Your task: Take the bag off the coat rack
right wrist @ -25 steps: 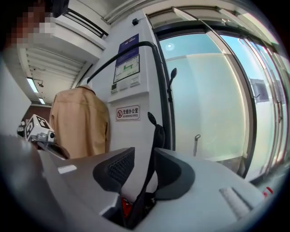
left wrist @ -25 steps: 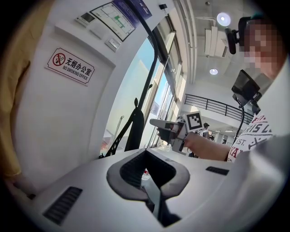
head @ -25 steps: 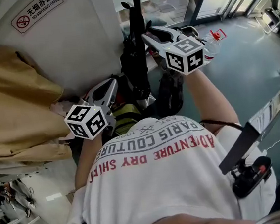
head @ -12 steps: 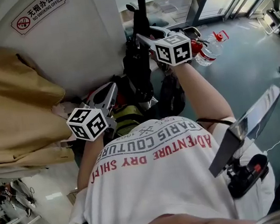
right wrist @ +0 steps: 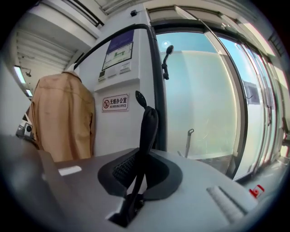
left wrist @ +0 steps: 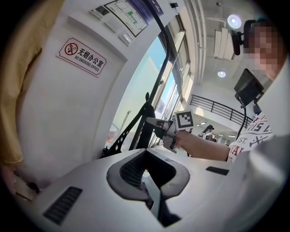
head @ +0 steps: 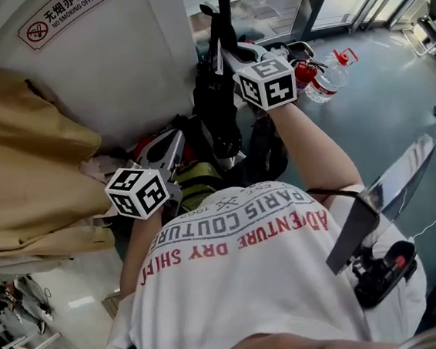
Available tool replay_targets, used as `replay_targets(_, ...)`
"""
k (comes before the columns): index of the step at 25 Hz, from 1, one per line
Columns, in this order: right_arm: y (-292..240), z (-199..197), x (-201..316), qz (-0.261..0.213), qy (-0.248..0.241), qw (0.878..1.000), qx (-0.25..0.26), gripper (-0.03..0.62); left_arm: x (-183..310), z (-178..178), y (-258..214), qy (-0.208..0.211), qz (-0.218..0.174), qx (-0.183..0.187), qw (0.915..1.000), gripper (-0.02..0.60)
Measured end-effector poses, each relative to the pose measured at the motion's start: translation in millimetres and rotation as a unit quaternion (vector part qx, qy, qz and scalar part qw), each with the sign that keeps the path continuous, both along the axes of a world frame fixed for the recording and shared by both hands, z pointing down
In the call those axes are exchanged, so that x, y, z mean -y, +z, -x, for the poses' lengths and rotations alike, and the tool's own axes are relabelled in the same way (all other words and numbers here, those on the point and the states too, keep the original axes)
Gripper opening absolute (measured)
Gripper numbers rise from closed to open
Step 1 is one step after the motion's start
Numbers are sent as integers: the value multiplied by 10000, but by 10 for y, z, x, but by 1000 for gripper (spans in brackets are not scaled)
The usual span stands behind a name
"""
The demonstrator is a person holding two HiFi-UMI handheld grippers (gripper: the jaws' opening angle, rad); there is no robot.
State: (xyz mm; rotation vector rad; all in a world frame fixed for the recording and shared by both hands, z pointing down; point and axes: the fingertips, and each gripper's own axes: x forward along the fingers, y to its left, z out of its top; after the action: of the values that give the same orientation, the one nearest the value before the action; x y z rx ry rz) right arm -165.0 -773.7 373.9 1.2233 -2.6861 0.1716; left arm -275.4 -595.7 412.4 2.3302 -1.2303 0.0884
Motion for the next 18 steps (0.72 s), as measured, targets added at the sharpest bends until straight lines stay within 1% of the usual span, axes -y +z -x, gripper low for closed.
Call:
replay_targets(2,-17,-23,-18,-80,72,9999,-73,11,-9,-8,24,-4,21,-1,10000,2)
replay_targets(8,-157,-78,-83,-312,288,9991,-46,8,-56,3,60,-43,65,-35,10000,2)
replay_targets(13,-456,-56,-107,-512,264,9983,114,8,-94,36,75,-87,95,-71,9999,2)
replay_targets(18,-875,-22,13,-837,228,9962,44,6,-137,66,63,-135,101,-106,9998,2)
